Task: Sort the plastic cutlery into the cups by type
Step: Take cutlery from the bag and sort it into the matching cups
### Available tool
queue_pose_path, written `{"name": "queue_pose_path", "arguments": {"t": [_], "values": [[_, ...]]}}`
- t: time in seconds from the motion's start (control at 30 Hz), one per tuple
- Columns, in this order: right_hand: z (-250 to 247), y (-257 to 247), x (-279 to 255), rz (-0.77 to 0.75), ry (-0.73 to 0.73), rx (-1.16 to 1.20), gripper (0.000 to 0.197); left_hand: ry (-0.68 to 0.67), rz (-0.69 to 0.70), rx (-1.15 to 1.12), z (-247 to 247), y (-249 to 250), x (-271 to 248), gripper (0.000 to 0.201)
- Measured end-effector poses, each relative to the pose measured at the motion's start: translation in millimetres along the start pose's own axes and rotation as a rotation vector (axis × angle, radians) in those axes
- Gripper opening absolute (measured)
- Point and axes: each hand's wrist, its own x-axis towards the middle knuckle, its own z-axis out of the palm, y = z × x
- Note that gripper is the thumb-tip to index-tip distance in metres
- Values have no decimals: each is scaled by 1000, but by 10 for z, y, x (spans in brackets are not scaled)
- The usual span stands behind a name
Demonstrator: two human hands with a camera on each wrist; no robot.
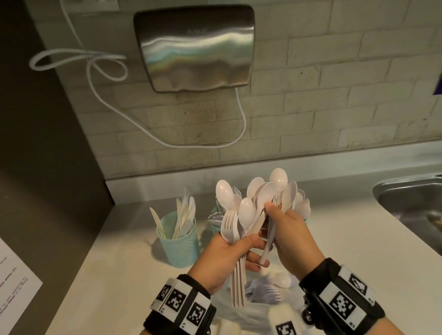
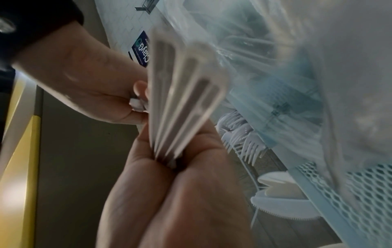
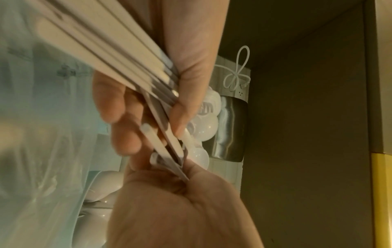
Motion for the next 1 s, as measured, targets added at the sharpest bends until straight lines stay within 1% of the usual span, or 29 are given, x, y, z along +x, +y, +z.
{"name": "queue_pose_path", "arguments": {"t": [0.2, 0.3, 0.4, 0.47, 0.53, 0.6, 0.67, 0.77, 0.83, 0.9, 1.0], "values": [[-13, -56, 24, 40, 28, 95, 28, -16, 11, 27, 18, 0, 2, 15], [8, -77, 16, 97, -50, 152, 39, -3, 35, 99, 39, -20, 14, 10], [34, -73, 22, 76, -133, 135, 42, 34, 33, 135, 28, -57, 32, 6], [36, -67, 33, 59, -145, 143, 42, 31, 24, 126, 19, -75, 40, 12], [24, -84, 49, 66, -140, 177, 37, 26, 8, 113, 17, -75, 41, 19], [0, -149, 77, 66, -106, 261, 25, 14, 1, 104, 22, -63, 43, 18], [-47, -222, 134, 29, -40, 355, 19, -7, -3, 109, 31, -44, 43, 16], [-146, -346, 278, -79, -12, 456, 18, 15, -10, 100, 5, -28, 47, 12], [-242, -422, 408, -136, -3, 437, 21, 55, -14, 85, -30, -23, 51, 12], [-326, -480, 541, -157, -11, 328, 25, 92, -12, 76, -62, -28, 62, 16], [-417, -463, 709, -188, -69, 143, 18, 130, -23, 58, -107, -48, 76, 22]]}}
